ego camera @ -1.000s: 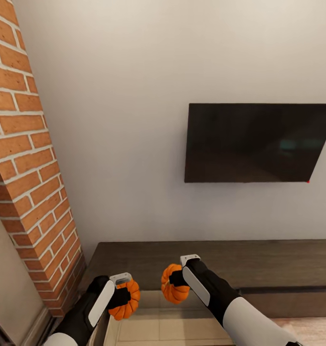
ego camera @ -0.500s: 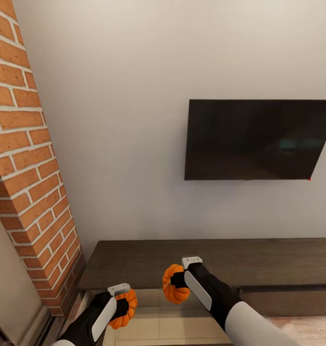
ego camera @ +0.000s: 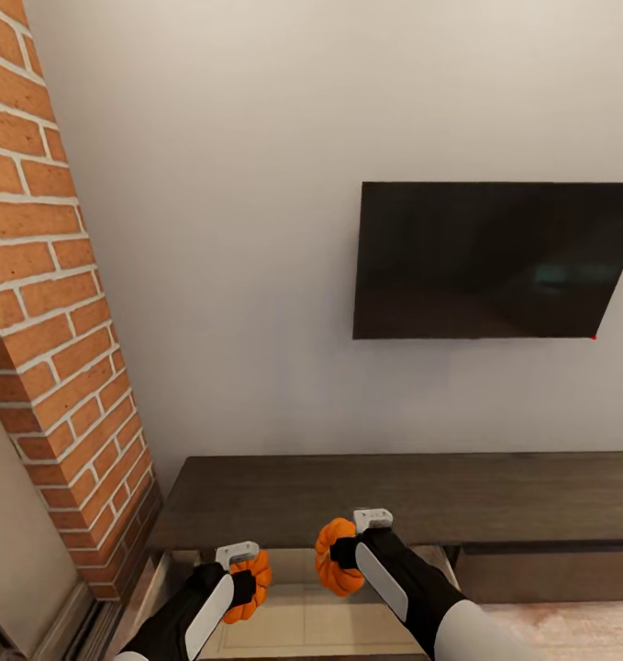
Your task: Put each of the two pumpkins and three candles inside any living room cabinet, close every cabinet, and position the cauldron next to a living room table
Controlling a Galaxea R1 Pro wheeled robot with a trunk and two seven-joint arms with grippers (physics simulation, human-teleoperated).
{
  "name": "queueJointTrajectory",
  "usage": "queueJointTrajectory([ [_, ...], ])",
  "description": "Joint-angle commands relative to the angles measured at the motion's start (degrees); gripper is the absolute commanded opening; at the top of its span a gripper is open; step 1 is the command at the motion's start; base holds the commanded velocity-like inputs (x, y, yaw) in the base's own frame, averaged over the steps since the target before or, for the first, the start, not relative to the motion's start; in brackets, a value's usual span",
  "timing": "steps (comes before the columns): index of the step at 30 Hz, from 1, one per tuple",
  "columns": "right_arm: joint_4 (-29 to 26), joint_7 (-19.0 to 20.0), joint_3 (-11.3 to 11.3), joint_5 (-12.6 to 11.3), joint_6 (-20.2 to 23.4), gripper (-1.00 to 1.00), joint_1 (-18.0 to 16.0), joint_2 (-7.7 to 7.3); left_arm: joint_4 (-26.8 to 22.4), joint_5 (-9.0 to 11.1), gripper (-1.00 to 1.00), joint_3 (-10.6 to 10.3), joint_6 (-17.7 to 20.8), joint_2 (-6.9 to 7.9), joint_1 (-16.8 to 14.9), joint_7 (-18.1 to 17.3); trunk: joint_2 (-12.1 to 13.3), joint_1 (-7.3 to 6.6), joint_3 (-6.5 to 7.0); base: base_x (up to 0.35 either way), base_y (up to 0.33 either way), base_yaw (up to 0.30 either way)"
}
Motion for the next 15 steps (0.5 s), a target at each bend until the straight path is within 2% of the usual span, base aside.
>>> queueJointTrajectory([
  [1, 1.18, -0.49, 0.31, -0.74, -1.33, -1.00, -0.04, 0.00, -0.06, 0.29, -1.00, -0.81, 0.11, 0.00, -0.05, 0.68, -0.47, 0.23, -0.25, 0.000, 0.000, 0.000],
  [3, 4.19, -0.46, 0.33, -0.59, -3.27, -1.00, 0.00, 0.21, -0.03, 0.33, -1.00, -1.50, -0.37, -0.07, -0.05, 0.63, -1.27, 0.67, -0.61, 0.000, 0.000, 0.000],
  [6, 5.55, -0.45, 0.34, -0.75, -4.14, -1.00, 0.01, 0.07, -0.07, 0.37, -1.00, -1.76, -1.32, -0.36, -0.05, 0.61, -2.47, 1.33, -1.15, 0.000, 0.000, 0.000],
  [11, 6.71, -0.51, 0.33, -1.08, -8.83, -1.00, 0.02, 0.01, -0.03, 0.34, -1.00, -2.62, -1.85, -0.73, -0.04, 0.64, -4.48, 2.42, -2.04, 0.000, 0.000, 0.000],
  [15, 8.17, -0.53, 0.19, -1.27, -10.43, -1.00, 0.02, 0.02, -0.02, 0.34, -1.00, -3.04, -2.41, -0.77, -0.05, 0.60, -6.08, 3.30, -2.76, 0.000, 0.000, 0.000],
])
